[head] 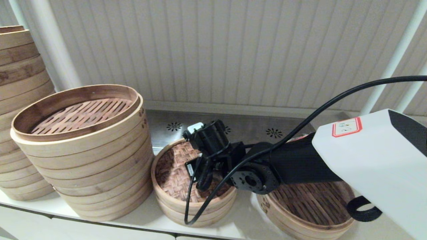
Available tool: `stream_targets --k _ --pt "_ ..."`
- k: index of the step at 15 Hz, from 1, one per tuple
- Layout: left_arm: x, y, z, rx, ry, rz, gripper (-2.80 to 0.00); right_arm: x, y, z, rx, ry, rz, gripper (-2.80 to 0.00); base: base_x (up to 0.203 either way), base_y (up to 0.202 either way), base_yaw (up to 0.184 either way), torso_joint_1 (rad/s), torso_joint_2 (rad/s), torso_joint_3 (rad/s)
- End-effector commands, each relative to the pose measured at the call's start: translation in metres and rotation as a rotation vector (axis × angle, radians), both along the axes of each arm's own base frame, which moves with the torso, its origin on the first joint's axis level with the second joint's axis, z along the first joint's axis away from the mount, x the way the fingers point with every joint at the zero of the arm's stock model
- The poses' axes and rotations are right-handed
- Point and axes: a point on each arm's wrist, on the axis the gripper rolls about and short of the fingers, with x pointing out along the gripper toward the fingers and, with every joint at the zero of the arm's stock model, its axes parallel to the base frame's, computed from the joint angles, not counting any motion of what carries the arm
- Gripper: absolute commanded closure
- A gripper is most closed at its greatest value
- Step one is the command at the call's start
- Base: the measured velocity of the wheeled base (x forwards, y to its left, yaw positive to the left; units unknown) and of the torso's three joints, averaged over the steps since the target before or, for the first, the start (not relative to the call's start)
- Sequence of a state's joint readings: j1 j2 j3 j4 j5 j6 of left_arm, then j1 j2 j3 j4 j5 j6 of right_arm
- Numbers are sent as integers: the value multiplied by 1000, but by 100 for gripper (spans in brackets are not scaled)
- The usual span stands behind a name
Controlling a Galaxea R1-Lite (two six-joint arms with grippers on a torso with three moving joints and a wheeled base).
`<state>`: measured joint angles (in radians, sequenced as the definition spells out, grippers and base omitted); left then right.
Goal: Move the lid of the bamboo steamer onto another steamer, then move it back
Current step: Pick up the steamer
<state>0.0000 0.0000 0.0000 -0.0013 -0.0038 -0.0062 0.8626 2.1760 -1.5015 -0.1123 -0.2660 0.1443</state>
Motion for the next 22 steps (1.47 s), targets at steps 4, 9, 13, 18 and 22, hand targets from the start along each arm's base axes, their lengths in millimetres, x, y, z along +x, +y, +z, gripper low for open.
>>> stream_targets --k 4,9,13,18,22 --pt "0 0 0 0 0 0 0 -1 0 0 -4 1 1 -280 0 0 0 0 0 0" --pt "0 0 0 0 0 1 0 3 4 -4 3 -2 1 -280 0 0 0 0 0 0" --pt "0 0 0 0 0 0 0 9 5 -5 14 1 -2 -280 0 0 0 0 0 0" --pt "0 0 0 0 0 1 0 9 4 -10 5 15 -6 0 0 0 0 0 0 0" --pt "0 0 0 0 0 1 0 9 5 -16 -6 25 -6 0 0 0 0 0 0 0"
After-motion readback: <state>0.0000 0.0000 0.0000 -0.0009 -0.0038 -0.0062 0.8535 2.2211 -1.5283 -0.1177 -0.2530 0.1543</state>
